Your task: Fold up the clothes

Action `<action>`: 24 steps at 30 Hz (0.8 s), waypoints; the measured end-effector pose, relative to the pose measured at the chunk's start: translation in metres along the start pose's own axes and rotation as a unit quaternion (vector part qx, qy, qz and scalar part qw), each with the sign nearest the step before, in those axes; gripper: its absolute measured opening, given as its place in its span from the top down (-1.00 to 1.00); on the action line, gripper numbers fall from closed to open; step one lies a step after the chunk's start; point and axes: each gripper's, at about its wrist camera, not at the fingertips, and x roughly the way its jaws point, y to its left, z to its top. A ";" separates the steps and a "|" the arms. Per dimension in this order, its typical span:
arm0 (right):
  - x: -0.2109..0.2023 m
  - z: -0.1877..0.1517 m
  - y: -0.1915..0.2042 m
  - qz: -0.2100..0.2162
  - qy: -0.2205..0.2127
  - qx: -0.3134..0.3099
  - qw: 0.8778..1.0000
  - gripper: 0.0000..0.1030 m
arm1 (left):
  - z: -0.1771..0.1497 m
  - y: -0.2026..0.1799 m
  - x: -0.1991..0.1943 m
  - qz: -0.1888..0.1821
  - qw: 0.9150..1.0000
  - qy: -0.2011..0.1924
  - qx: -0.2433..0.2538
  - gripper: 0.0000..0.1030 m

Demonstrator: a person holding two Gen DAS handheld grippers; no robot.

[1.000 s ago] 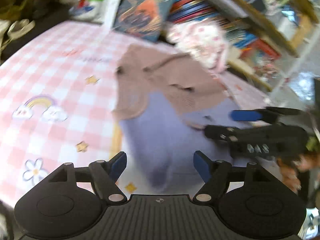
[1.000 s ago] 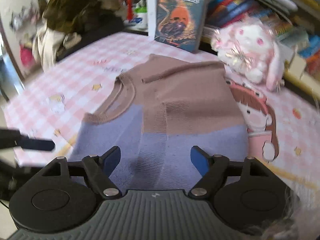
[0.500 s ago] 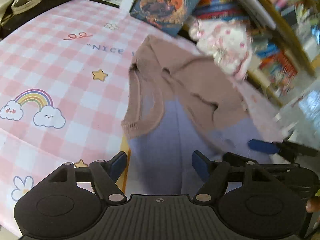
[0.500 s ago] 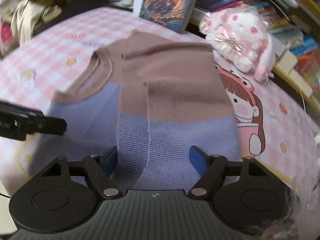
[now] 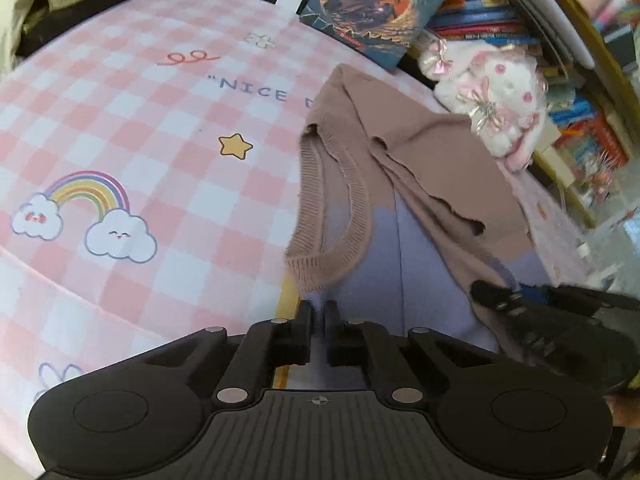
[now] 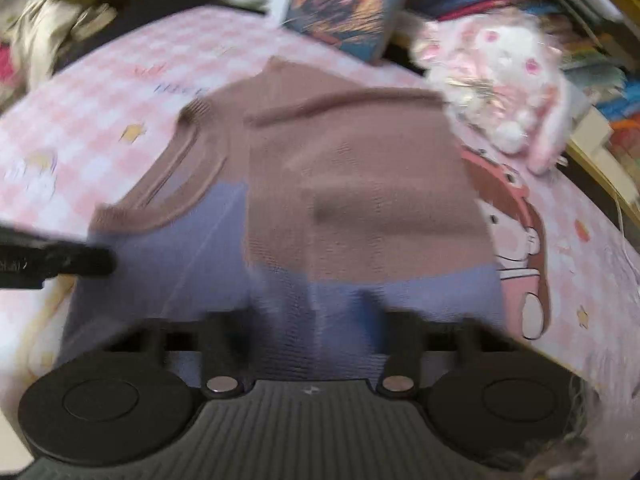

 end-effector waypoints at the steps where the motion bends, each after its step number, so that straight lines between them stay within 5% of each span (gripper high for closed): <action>1: -0.004 0.001 -0.010 0.011 -0.006 0.033 0.999 0.83 | 0.003 0.001 0.001 -0.003 1.000 0.002 0.001 0.93; 8: -0.077 -0.027 -0.085 -0.048 -0.107 0.187 0.975 0.86 | 0.078 -0.041 -0.026 -0.025 0.990 -0.104 0.090 0.94; 12: -0.113 -0.082 -0.107 -0.042 -0.086 0.242 0.966 0.87 | 0.116 -0.082 -0.040 -0.031 0.972 -0.166 0.163 1.00; 19: -0.093 -0.137 -0.022 0.139 0.042 0.248 0.958 0.86 | 0.129 -0.102 -0.015 0.030 0.961 -0.147 0.232 0.91; 21: -0.092 -0.133 -0.013 0.150 0.038 0.233 0.960 0.85 | 0.108 -0.099 -0.019 0.017 0.959 -0.130 0.252 0.80; 24: -0.093 -0.129 -0.011 0.141 0.029 0.213 0.966 0.83 | 0.066 -0.094 -0.024 -0.003 0.958 -0.089 0.273 0.37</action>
